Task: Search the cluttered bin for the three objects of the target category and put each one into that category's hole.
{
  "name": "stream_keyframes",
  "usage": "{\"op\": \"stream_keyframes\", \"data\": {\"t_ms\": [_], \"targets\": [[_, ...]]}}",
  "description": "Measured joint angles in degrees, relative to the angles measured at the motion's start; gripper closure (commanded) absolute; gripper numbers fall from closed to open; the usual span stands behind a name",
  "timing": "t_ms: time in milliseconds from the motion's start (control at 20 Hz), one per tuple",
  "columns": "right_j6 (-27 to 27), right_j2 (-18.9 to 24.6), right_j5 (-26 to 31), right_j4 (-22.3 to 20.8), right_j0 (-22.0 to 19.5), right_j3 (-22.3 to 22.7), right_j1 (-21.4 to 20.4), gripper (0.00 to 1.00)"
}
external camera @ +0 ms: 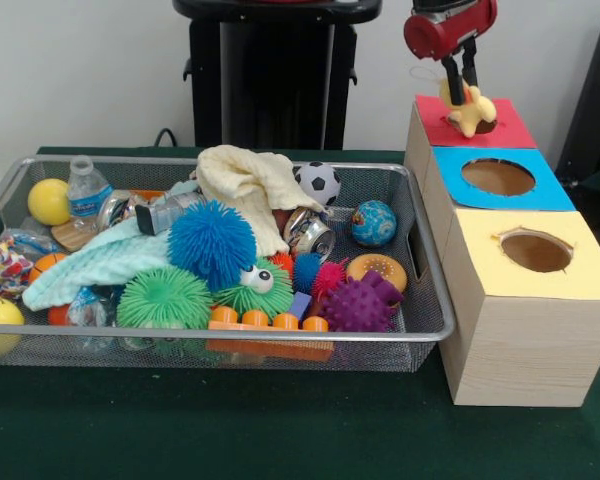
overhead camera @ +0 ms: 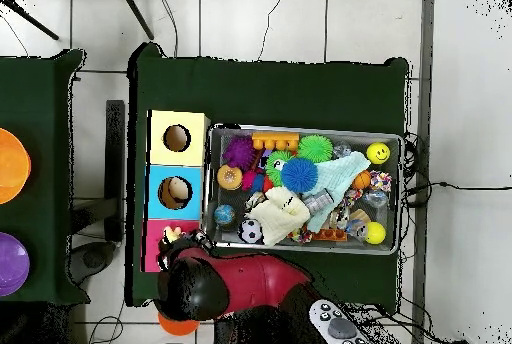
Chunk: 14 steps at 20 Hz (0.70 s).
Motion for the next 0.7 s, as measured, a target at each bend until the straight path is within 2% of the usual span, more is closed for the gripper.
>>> {"op": "stream_keyframes", "data": {"t_ms": [700], "targets": [[0.0, -1.8, 0.0, 0.0, 1.7, 1.1, 1.9, 1.0]]}}
